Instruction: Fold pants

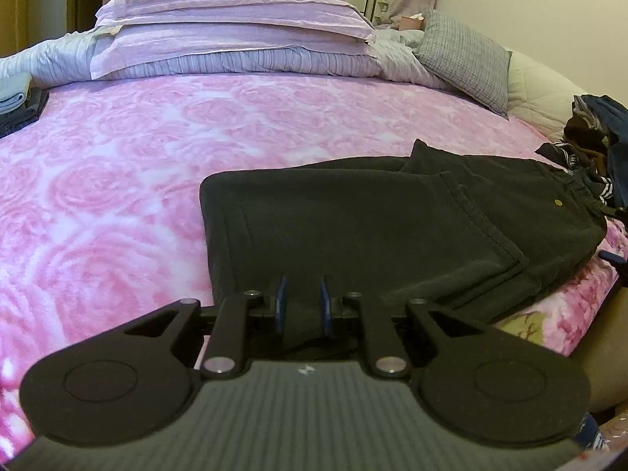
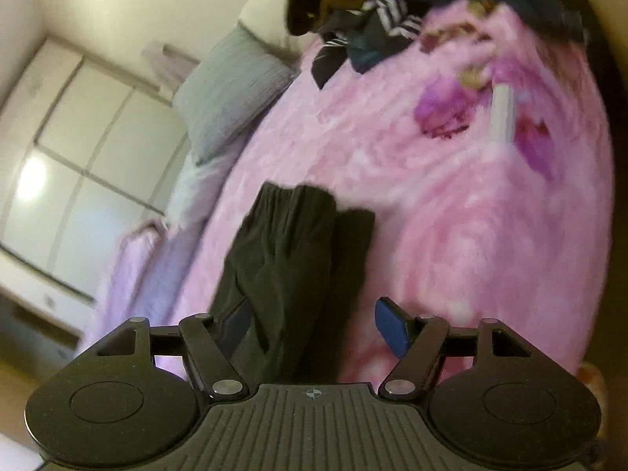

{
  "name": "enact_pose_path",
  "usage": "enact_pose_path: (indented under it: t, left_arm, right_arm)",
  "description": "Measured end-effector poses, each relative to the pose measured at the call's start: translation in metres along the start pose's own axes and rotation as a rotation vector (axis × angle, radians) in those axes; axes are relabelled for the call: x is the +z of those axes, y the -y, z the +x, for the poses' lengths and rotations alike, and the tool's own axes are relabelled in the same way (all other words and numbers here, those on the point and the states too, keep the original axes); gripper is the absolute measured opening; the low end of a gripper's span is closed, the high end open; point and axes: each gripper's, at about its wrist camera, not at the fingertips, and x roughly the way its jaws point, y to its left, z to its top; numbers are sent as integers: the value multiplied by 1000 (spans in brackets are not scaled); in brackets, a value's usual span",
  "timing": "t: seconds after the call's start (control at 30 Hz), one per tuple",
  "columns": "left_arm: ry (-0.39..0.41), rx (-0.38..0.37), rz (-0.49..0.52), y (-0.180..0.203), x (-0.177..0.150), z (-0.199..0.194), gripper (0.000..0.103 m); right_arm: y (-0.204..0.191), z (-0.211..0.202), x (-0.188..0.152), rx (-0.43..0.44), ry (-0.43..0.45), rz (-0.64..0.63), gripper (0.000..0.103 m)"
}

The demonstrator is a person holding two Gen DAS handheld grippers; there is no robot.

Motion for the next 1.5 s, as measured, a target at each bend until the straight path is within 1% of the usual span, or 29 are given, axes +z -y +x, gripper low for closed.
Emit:
enact_pose_path:
  t: [0.07,0.1,0.17,0.2,0.23,0.27,0.3,0.4,0.47,0.5,0.57,0.63,0.67,0.73,0.77,0.83,0.9,1.0,1.07,1.13,1.2,1.23,1.27,1.3,1.33,1.37,1.4,1.47,1.5]
  left_arm:
    - [-1,-3,-1,-1,0,1,14]
    - [0,-5,1,-1,0,1,14]
    - [2,-7,8,-1,-1,2,14]
    - [1,-5,12,0,-2,3,14]
    - [0,-2,17,0,-2,3,14]
    - [1,1,25,1,-3,4,14]
    - [0,4,33,3,-3,4,14]
    - [1,9,47,5,-4,5,14]
    - [3,9,53,5,-4,6,14]
    - [4,10,55,5,-4,6,14]
    - [6,3,47,3,-3,4,14]
    - [10,-14,-4,-4,-1,0,14]
    - [14,-16,-32,-9,-1,-4,14]
    - [28,-11,-76,-22,0,-14,14]
    - [35,-4,-97,-31,-1,-21,14]
    - [33,24,-151,-52,-3,-33,14]
    - [29,55,-222,-77,-11,-46,14]
    - [14,89,-334,-111,-28,-62,14]
    - [3,95,-406,-129,-42,-71,14]
    - [-8,100,-467,-142,-54,-76,14]
    - [-10,87,-516,-151,-64,-78,13]
    - [-2,72,-536,-155,-68,-80,13]
    - [5,56,-559,-159,-71,-81,13]
    - [8,48,-571,-160,-72,-83,13]
    - [8,42,-579,-162,-73,-83,13]
    - [8,37,-579,-162,-73,-84,13]
    - [10,33,-576,-162,-73,-85,13]
    - [9,24,-579,-162,-76,-82,13]
    - [11,21,-584,-163,-76,-80,13]
  right_arm:
    - [8,12,9,-12,-24,47,67]
    - [12,12,14,5,-30,52,67]
    - [11,16,19,4,-32,35,67]
    - [8,20,20,0,-36,12,63]
    - [5,24,21,1,-44,-17,52]
    - [3,29,21,-14,-55,-37,45]
    - [4,30,21,-19,-62,-43,43]
    - [17,30,19,10,-66,-47,32]
    - [22,31,17,31,-65,-71,29]
    - [18,31,16,22,-65,-91,29]
    - [0,30,14,-53,-54,-155,28]
    - [-32,29,8,-157,-31,-275,26]
    - [-52,25,3,-199,-9,-345,26]
    - [-92,17,-10,-253,41,-504,25]
    - [-113,12,-20,-267,70,-594,25]
    - [-158,2,-46,-252,137,-793,25]
    - [-200,-5,-83,-211,203,-1009,25]
    - [-245,-12,-161,-91,279,-1338,25]
    - [-259,-15,-222,11,303,-1556,25]
    - [-255,-18,-288,132,313,-1766,26]
    - [-231,-13,-351,244,278,-1949,25]
    - [-214,-6,-380,280,217,-2026,24]
    - [-195,3,-406,305,136,-2109,23]
    - [-174,13,-431,302,56,-2200,19]
    - [-154,21,-450,276,39,-2266,16]
    - [-139,24,-458,267,124,-2293,16]
    - [-134,23,-461,269,165,-2307,16]
    - [-145,21,-454,286,124,-2262,16]
    - [-150,19,-451,299,133,-2258,15]
